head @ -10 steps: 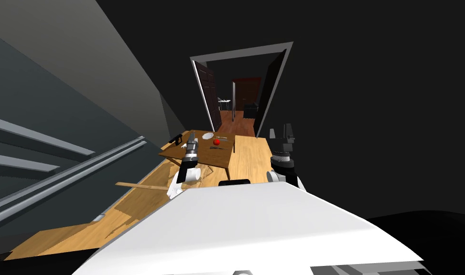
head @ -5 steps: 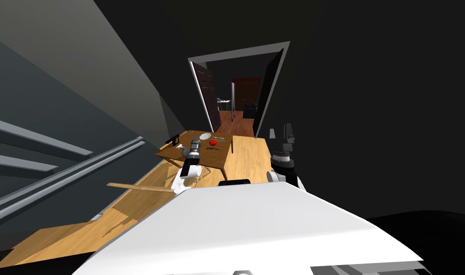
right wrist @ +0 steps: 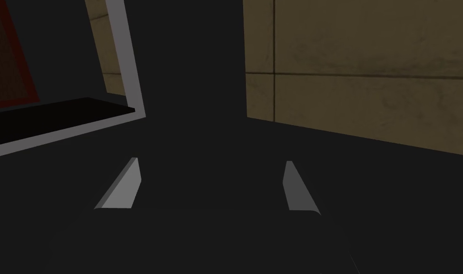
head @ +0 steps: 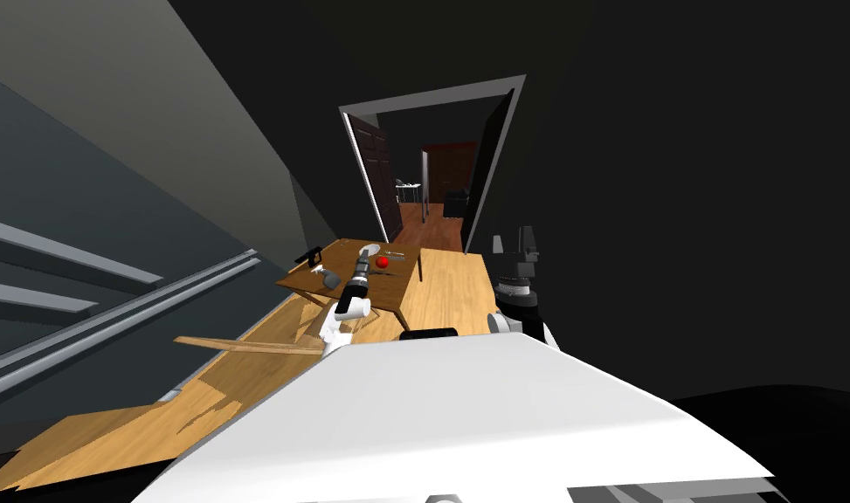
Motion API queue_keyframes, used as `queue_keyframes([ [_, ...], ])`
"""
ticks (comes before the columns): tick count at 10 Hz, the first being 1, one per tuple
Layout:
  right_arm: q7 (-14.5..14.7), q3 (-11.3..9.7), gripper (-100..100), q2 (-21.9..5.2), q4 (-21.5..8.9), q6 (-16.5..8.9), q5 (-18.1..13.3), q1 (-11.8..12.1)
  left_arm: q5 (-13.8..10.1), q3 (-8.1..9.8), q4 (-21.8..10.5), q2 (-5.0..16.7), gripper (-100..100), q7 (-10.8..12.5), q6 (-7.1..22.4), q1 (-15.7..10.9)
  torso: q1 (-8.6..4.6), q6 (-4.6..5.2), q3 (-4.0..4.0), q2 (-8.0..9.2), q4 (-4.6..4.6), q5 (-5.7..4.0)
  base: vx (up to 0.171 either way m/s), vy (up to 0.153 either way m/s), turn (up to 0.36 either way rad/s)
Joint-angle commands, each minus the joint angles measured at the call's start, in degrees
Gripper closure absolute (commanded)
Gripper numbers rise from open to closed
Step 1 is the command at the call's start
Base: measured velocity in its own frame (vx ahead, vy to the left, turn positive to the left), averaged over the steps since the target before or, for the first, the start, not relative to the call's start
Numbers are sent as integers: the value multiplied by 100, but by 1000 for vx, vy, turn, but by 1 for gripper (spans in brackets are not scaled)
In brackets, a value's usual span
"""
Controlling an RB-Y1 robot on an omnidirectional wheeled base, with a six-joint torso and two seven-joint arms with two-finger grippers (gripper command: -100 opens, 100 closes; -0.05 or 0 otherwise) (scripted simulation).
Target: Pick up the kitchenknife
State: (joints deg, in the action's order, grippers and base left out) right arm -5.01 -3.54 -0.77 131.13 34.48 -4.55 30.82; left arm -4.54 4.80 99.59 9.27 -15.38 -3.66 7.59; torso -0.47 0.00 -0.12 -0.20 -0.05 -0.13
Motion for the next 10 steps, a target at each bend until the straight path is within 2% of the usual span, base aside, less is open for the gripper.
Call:
queue_keyframes([
  [1,0,0,0,0,0,0,0,0,-24,27,-286,71,-100,-45,286,-178,0,0,0,0,0,0,39,-131,20],
  [2,0,0,0,0,0,0,0,0,-24,27,-364,71,-100,-45,290,-178,-2,0,0,-1,0,1,24,-98,19],
  [3,0,0,0,0,0,0,0,0,-29,41,-521,117,-100,-91,541,-341,11,-1,3,5,1,2,32,-116,19],
  [5,0,0,0,0,0,0,0,0,-29,41,-667,117,-100,-91,541,-341,15,-2,2,3,0,3,24,-59,37],
  [6,0,1,0,-1,0,0,0,0,-28,50,-873,170,-100,-135,793,-505,37,-2,5,10,2,8,23,-65,32],
  [7,0,1,0,-1,0,0,0,0,-28,50,-981,170,-100,-135,793,-505,27,-1,4,6,2,7,39,-89,-20],
  [8,0,0,0,-1,0,0,0,0,-22,53,-1224,230,-100,-174,1011,-667,21,-1,2,3,0,5,58,-112,3],
  [9,0,0,0,0,0,0,0,0,-22,53,-1305,230,-100,-174,1045,-667,12,-1,-3,-5,-1,3,64,-114,18],
  [10,0,0,0,0,0,0,0,0,-9,50,-1627,297,-100,-210,1190,-829,9,-1,-4,-7,-2,2,92,-144,34],
])
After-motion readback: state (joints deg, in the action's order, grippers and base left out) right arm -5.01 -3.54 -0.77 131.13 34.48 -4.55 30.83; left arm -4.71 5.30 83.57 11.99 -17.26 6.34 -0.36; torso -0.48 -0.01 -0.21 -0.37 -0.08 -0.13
